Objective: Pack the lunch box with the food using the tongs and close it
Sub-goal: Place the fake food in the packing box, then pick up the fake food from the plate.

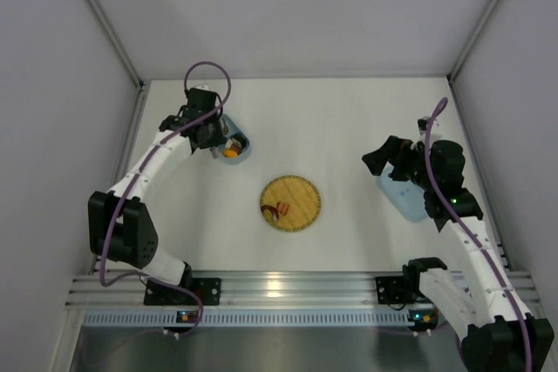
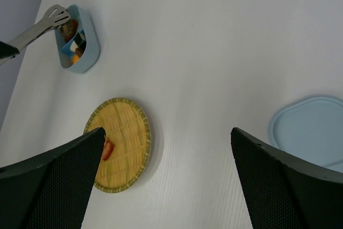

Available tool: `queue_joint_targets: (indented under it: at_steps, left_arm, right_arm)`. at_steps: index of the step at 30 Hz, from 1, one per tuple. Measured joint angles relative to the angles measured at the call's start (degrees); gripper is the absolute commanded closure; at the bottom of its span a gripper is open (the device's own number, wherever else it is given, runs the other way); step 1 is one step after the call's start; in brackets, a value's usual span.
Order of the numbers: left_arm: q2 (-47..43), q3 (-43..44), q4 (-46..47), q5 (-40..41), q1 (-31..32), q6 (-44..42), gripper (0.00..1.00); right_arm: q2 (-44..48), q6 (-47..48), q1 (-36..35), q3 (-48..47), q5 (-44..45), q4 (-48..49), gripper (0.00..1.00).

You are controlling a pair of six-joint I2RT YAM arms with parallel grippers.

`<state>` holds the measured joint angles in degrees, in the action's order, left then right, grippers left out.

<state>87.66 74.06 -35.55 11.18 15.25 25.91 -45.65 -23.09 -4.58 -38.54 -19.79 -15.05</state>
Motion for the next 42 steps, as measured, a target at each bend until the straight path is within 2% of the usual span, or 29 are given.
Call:
queue_joint_targets:
  at_steps: [7,9,22,25,31,36,42]
  left_arm:
    - [0.26,0.00,0.11,-0.02,-0.57,0.33,0.57]
    - [0.26,0.00,0.17,-0.07,-0.59,0.35,0.51]
    - [-1.92,0.00,0.96,-4.72,0.66,0.22,0.51]
    - [-4.98,0.00,0.74,-4.72,5.27,-0.37,0.51]
    - [-11.21,-0.74,-0.74,-2.69,21.22,-0.52,0.51]
    - [-16.98,-3.78,-5.11,-0.83,28.59,0.48,0.51]
    - [-19.63,-4.90,-11.28,0.96,37.16,2.16,0.51]
  right_arm:
    - [0.00,0.00,0.00,0.00,0.00,0.02,0.00]
    - [0.00,0.00,0.00,0.02,0.00,0.02,0.01]
    - [0.00,0.00,0.00,0.02,0.00,0.00,0.00]
    - [0.00,0.00,0.00,0.02,0.02,0.02,0.01]
    - [0.00,0.00,0.00,0.02,0.02,0.02,0.00]
    - [0.00,0.00,0.00,0.02,0.02,0.02,0.00]
    - [0.42,0.00,0.00,0.02,0.02,-0.02,0.00]
